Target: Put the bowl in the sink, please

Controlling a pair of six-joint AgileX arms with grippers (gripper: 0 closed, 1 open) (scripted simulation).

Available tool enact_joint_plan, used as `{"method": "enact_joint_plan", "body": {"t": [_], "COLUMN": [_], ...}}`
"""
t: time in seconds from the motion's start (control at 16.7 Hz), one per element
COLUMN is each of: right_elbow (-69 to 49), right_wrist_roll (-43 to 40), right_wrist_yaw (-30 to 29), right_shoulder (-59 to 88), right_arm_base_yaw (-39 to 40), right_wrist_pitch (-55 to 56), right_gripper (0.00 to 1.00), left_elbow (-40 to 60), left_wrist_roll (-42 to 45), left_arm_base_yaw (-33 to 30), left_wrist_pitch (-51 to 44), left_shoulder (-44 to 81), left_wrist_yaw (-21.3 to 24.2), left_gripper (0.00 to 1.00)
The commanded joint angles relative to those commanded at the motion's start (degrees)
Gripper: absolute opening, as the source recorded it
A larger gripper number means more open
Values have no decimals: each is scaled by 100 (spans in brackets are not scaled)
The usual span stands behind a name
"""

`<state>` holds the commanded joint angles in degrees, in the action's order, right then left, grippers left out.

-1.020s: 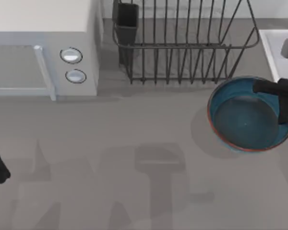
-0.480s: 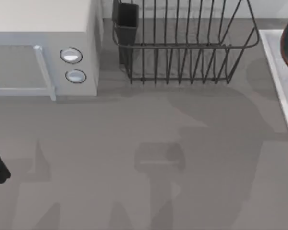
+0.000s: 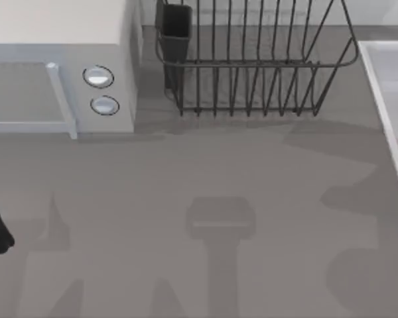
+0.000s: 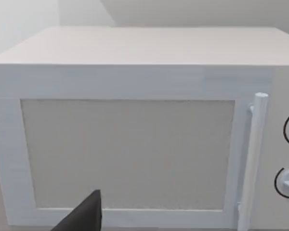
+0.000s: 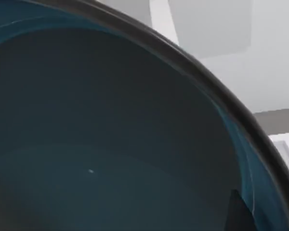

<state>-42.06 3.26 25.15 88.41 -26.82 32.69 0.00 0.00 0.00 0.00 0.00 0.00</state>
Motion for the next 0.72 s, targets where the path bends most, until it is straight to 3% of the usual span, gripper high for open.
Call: {"method": "enact_joint_plan", "body": {"t": [0.36, 0.72], "right_elbow": [728, 792], "right_wrist_roll": [-213, -222], "right_wrist_yaw": [331, 359], "right_shoulder": [-263, -288], "right_arm_base_yaw": [-320, -334], "right_wrist_pitch": [1760, 1923], "right_gripper": [0, 0], "left_elbow": [0, 0], "left_wrist_roll": [0, 0], "left_arm_base_yaw": [0, 0], "left_wrist_pitch": [0, 0], "left_shoulder": [0, 0], "left_wrist_yaw": [0, 0], "left_gripper": [100, 100]}}
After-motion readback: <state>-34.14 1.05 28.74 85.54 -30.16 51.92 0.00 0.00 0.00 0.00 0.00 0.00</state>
